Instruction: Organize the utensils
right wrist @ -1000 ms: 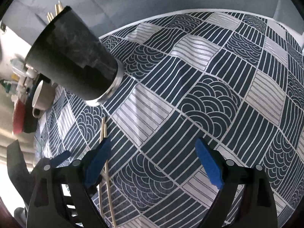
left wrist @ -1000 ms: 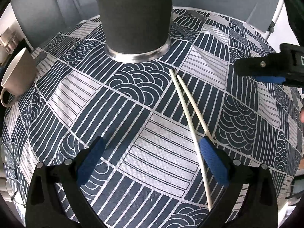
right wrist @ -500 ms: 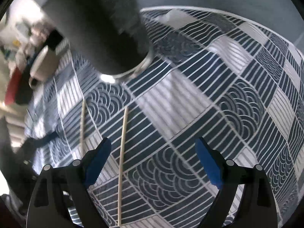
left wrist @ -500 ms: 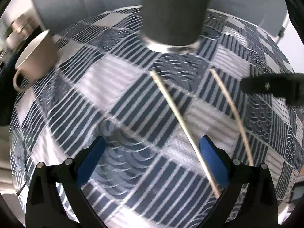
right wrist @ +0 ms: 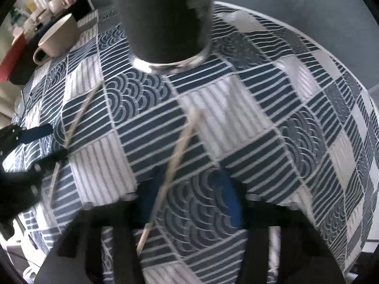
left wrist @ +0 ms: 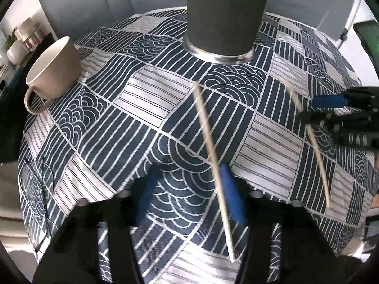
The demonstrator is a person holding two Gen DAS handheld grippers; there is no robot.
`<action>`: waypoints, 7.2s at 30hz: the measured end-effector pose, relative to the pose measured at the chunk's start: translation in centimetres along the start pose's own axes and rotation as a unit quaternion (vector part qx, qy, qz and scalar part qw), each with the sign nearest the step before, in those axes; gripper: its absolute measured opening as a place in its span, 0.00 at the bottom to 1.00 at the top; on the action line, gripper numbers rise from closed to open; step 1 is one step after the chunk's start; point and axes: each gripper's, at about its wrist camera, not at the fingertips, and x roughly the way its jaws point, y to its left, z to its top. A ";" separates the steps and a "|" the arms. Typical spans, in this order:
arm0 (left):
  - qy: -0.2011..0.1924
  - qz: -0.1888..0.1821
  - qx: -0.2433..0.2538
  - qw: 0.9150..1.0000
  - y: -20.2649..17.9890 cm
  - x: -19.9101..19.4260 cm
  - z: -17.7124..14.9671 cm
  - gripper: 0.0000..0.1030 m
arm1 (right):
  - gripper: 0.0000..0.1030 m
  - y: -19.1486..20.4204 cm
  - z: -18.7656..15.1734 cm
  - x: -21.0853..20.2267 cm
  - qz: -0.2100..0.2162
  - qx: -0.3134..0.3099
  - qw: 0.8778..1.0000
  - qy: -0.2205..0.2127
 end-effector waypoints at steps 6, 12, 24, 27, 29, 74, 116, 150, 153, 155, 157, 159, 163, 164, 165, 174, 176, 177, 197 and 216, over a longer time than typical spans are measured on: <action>0.004 -0.014 -0.025 1.000 2.7 -0.3 -0.5 0.11 | 0.04 -3.8 -1.6 -0.6 -0.006 0.021 1.000 -0.005; 0.017 -0.043 -0.075 0.996 4.8 -0.7 -1.7 0.06 | 0.04 -6.6 -2.4 -1.0 -0.016 0.050 0.999 0.001; 0.026 -0.031 -0.148 0.988 8.6 -3.0 -3.7 0.05 | 0.04 -15.2 -4.6 -2.9 0.006 0.175 0.985 0.001; -0.003 -0.022 -0.149 0.989 9.4 -5.0 -2.4 0.04 | 0.04 -16.6 -3.6 -4.7 0.003 0.184 0.983 -0.024; -0.022 -0.016 -0.146 0.989 9.9 -6.4 -0.9 0.05 | 0.04 -17.2 -2.8 -6.1 0.006 0.193 0.980 -0.045; -0.365 -0.124 -0.117 0.915 1.7 -9.1 20.1 0.05 | 0.05 -5.0 19.8 -13.5 0.201 0.065 0.885 -0.415; -0.356 0.015 -0.053 0.933 -1.8 -12.6 8.6 0.94 | 0.92 -5.7 7.5 -16.8 -0.032 0.090 0.907 -0.410; -0.271 -0.006 -0.087 0.959 -6.1 -22.8 -0.6 0.94 | 0.92 -1.4 -6.0 -25.6 -0.026 0.064 0.953 -0.293; -0.256 -0.015 -0.105 0.961 -5.8 -22.4 -0.8 0.94 | 0.92 -1.7 -6.1 -25.6 -0.031 0.070 0.952 -0.295; -0.247 -0.008 -0.106 0.963 -5.8 -22.3 -0.8 0.94 | 0.92 -1.8 -6.2 -25.6 -0.026 0.075 0.953 -0.294; -0.252 0.012 -0.099 0.963 -6.1 -22.6 -1.0 0.94 | 0.92 -1.8 -6.2 -25.4 -0.024 0.077 0.953 -0.292; -0.254 0.020 -0.097 0.962 -6.2 -22.6 -1.1 0.94 | 0.92 -1.6 -6.2 -25.4 -0.024 0.076 0.953 -0.292; -0.249 0.006 -0.099 0.963 -6.0 -22.4 -1.2 0.94 | 0.92 -1.2 -6.0 -25.3 -0.020 0.069 0.952 -0.296; -0.248 0.001 -0.097 0.964 -6.0 -22.2 -1.2 0.94 | 0.92 -1.1 -6.0 -25.3 -0.020 0.067 0.952 -0.297; -0.247 -0.002 -0.096 0.964 -5.9 -22.2 -1.2 0.94 | 0.92 -1.0 -6.0 -25.3 -0.021 0.067 0.952 -0.297; -0.255 -0.008 -0.095 0.962 -5.5 -22.3 -1.4 0.94 | 0.92 -0.8 -6.1 -25.2 -0.026 0.071 0.953 -0.294; -0.256 -0.012 -0.097 0.962 -5.4 -22.4 -1.5 0.94 | 0.92 -0.8 -6.1 -25.2 -0.026 0.074 0.953 -0.293; -0.258 -0.017 -0.096 0.961 -5.3 -22.4 -1.5 0.94 | 0.92 -0.8 -6.2 -25.2 -0.025 0.074 0.953 -0.292; -0.253 -0.007 -0.098 0.962 -5.4 -22.5 -1.9 0.94 | 0.92 -0.5 -6.7 -25.2 -0.019 0.076 0.956 -0.282; -0.249 0.013 -0.098 0.963 -5.4 -22.3 -1.6 0.94 | 0.92 -1.0 -6.6 -24.9 -0.018 0.083 0.955 -0.284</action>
